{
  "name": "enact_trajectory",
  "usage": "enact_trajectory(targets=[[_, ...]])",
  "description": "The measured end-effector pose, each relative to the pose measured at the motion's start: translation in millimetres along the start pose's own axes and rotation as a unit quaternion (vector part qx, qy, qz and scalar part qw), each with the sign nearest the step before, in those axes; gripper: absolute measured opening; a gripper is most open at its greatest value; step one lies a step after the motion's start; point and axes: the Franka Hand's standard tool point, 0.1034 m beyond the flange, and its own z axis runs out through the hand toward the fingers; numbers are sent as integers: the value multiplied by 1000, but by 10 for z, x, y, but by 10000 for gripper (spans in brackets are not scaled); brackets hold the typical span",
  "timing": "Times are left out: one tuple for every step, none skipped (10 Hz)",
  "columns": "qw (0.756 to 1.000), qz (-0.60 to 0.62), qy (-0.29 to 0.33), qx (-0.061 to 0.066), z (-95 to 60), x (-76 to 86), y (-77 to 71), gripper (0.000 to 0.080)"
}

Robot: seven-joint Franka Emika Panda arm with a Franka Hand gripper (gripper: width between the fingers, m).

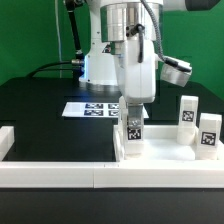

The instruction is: Assemble square table

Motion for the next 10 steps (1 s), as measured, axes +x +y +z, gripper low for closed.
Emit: enact_trajectory(targets=[[1000, 15, 0, 0, 1, -1, 2, 290], [1000, -4, 0, -1, 8, 2, 5, 392], [998, -58, 4, -1, 11, 2, 3, 543], [990, -142, 6, -2, 17, -11, 3, 543], [970, -242, 6, -2, 11, -1, -4, 617], [950, -313, 6, -1, 8, 15, -9, 641], [939, -345, 7, -3, 10, 24, -8, 641], [927, -374, 8, -3, 10, 29, -8, 648], [916, -400, 9, -4, 10, 34, -8, 648], [895, -446, 11, -7, 9, 36, -9, 649]])
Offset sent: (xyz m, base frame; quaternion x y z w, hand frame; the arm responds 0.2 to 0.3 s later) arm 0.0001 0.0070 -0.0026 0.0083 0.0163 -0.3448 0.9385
